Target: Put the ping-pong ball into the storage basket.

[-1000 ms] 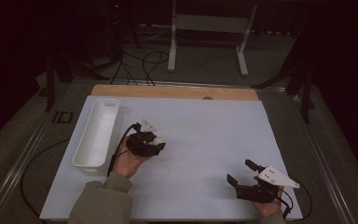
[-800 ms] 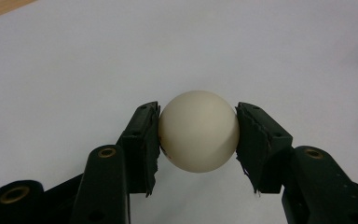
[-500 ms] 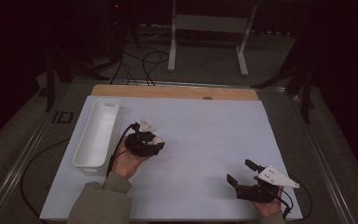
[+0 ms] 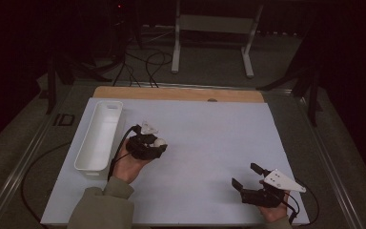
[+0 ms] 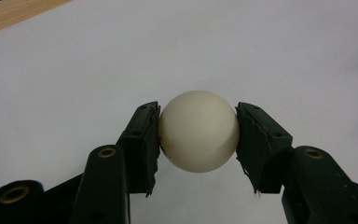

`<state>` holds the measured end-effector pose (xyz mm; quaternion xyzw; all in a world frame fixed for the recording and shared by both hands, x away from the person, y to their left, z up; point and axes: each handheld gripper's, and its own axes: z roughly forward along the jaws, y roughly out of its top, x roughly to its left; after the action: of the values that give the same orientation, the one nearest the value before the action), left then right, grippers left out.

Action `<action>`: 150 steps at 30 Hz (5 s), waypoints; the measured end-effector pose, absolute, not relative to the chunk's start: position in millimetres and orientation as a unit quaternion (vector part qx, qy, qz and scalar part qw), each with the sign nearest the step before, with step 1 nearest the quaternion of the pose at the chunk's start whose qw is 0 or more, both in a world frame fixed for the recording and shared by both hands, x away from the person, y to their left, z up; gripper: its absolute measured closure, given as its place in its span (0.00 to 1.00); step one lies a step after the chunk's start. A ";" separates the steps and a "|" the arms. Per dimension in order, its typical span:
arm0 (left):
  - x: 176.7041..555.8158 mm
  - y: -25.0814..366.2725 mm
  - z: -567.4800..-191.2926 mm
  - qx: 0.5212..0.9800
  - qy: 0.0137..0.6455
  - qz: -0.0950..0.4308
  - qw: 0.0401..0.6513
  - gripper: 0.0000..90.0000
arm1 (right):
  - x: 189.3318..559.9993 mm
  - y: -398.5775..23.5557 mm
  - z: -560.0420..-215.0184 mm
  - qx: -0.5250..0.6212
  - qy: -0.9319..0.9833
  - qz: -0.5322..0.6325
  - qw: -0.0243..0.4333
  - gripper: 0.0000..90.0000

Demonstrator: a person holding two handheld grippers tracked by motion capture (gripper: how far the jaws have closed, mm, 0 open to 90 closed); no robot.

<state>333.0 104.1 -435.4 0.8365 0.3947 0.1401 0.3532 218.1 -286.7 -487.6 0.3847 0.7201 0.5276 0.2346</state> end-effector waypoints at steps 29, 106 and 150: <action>326.9 115.7 -421.7 0.821 0.408 0.160 0.365 0.57 | 218.2 -287.0 -487.5 0.385 0.720 0.528 0.236 0.09; 307.2 156.3 -396.1 0.820 0.394 0.165 0.381 0.57 | 232.3 -290.0 -486.1 0.383 0.715 0.537 0.234 0.09; 301.9 189.3 -388.7 0.820 0.393 0.164 0.382 0.57 | 230.2 -290.4 -489.7 0.387 0.716 0.532 0.235 0.09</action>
<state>301.9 189.3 -388.7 0.8203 0.3926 0.1636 0.3823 230.2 -290.4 -489.7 0.3867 0.7157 0.5320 0.2351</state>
